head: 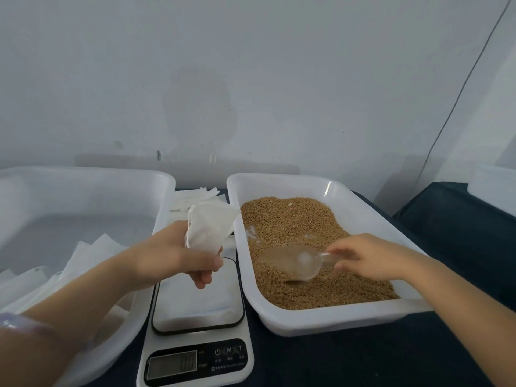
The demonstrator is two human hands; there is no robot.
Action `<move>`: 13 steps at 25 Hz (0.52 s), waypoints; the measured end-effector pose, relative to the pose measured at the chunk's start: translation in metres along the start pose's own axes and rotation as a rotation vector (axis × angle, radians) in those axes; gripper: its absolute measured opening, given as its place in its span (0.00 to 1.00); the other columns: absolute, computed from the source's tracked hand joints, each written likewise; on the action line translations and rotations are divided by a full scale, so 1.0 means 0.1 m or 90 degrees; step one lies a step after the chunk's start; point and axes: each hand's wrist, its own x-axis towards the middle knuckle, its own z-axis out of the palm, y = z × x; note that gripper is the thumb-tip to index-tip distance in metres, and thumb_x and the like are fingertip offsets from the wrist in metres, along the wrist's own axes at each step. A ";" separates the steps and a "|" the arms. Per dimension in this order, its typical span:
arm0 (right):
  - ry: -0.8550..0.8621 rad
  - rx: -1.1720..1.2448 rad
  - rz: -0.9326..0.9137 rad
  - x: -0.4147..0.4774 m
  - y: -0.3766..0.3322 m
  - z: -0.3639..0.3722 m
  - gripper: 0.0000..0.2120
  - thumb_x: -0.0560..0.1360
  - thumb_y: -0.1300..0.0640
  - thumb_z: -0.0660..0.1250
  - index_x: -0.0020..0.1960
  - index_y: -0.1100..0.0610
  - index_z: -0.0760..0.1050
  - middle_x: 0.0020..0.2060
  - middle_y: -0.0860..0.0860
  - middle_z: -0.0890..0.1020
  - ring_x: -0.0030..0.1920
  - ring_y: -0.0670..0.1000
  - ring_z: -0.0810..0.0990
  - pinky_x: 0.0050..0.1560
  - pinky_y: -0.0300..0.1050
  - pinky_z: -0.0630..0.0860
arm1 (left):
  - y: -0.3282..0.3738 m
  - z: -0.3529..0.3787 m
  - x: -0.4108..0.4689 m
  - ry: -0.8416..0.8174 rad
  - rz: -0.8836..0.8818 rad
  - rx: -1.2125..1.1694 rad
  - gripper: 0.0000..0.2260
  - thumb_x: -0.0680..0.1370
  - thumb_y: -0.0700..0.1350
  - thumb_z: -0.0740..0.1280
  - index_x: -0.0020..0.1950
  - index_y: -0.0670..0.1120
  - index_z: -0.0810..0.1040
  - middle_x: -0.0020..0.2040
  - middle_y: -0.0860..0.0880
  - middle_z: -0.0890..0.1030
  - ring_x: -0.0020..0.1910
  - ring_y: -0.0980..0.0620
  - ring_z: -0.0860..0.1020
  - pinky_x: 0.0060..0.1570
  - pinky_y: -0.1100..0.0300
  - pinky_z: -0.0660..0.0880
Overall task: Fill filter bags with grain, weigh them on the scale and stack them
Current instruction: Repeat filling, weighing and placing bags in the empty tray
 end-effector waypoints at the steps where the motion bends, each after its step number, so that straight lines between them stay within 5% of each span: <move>1: 0.031 -0.059 0.003 -0.03 0.02 -0.02 0.10 0.76 0.49 0.65 0.57 0.40 0.74 0.46 0.38 0.79 0.48 0.39 0.76 0.54 0.39 0.69 | 0.00 0.00 0.00 0.001 -0.001 -0.002 0.09 0.64 0.40 0.72 0.39 0.38 0.75 0.32 0.45 0.77 0.32 0.47 0.78 0.33 0.56 0.76; 4: 0.089 -0.162 0.005 -0.10 0.10 -0.06 0.12 0.77 0.48 0.63 0.61 0.41 0.72 0.47 0.35 0.75 0.48 0.39 0.73 0.58 0.42 0.65 | 0.01 0.01 -0.01 0.000 0.000 0.001 0.09 0.64 0.41 0.72 0.39 0.38 0.75 0.32 0.45 0.77 0.32 0.47 0.78 0.34 0.56 0.76; 8: 0.080 -0.095 0.029 -0.21 0.20 -0.12 0.16 0.79 0.49 0.61 0.66 0.41 0.70 0.55 0.38 0.76 0.54 0.41 0.73 0.62 0.42 0.66 | 0.02 0.01 -0.01 -0.002 0.000 0.005 0.10 0.64 0.41 0.71 0.40 0.38 0.75 0.32 0.45 0.77 0.32 0.47 0.78 0.34 0.56 0.76; 13: 0.132 -0.128 0.025 -0.27 0.28 -0.13 0.14 0.80 0.50 0.58 0.64 0.37 0.69 0.53 0.33 0.73 0.54 0.38 0.69 0.65 0.43 0.51 | 0.00 0.01 -0.01 -0.001 -0.001 0.007 0.10 0.64 0.41 0.72 0.39 0.38 0.75 0.33 0.43 0.77 0.32 0.47 0.78 0.34 0.56 0.76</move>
